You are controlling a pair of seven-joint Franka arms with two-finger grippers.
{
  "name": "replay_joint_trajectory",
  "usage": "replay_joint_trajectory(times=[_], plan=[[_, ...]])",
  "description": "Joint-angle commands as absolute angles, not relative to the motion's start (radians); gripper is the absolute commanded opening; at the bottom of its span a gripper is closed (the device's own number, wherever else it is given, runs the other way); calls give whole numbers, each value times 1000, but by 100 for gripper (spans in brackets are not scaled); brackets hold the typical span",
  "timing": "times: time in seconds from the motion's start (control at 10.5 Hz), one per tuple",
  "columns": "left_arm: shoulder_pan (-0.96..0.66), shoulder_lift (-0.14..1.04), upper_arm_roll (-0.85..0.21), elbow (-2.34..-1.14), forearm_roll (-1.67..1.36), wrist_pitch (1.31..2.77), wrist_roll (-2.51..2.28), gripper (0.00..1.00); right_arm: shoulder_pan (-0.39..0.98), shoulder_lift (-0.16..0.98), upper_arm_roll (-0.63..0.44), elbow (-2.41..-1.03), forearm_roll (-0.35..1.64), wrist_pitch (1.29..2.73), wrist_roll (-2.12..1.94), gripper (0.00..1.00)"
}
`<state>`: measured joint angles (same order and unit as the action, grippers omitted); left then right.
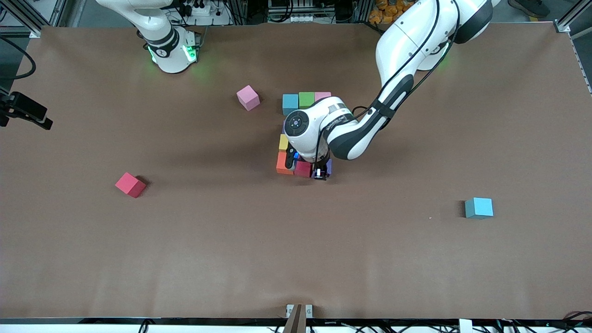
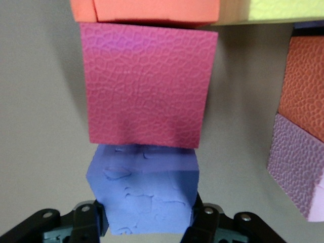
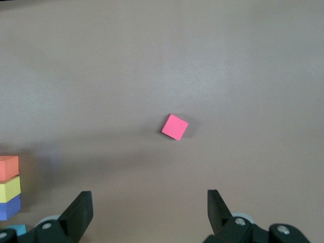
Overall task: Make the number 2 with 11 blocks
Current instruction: 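Press the purple cube into place against the pink cube with the left gripper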
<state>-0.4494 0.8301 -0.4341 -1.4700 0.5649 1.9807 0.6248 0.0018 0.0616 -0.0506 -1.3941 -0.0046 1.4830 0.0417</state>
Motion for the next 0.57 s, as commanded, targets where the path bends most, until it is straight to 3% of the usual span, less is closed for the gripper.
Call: replay_joint_trajectory(times=[0.0,0.19,0.29,0.48], plan=[[-454,839,-433,-1459,591,1988,626,2,-8,67,-41,-1381,-5,1474,57,100],[-456,839,-419,-1459,591,1991,626,9,-8,67,-41,-1381,-5,1474,57,100],[-456,839,-419,-1459,591,1991,626,25,-8,67,-41,-1381,-5,1474,57,100],[-454,839,-417,-1459,589,1993,626,28,-8,67,-41,-1381,-5,1474,57,100]])
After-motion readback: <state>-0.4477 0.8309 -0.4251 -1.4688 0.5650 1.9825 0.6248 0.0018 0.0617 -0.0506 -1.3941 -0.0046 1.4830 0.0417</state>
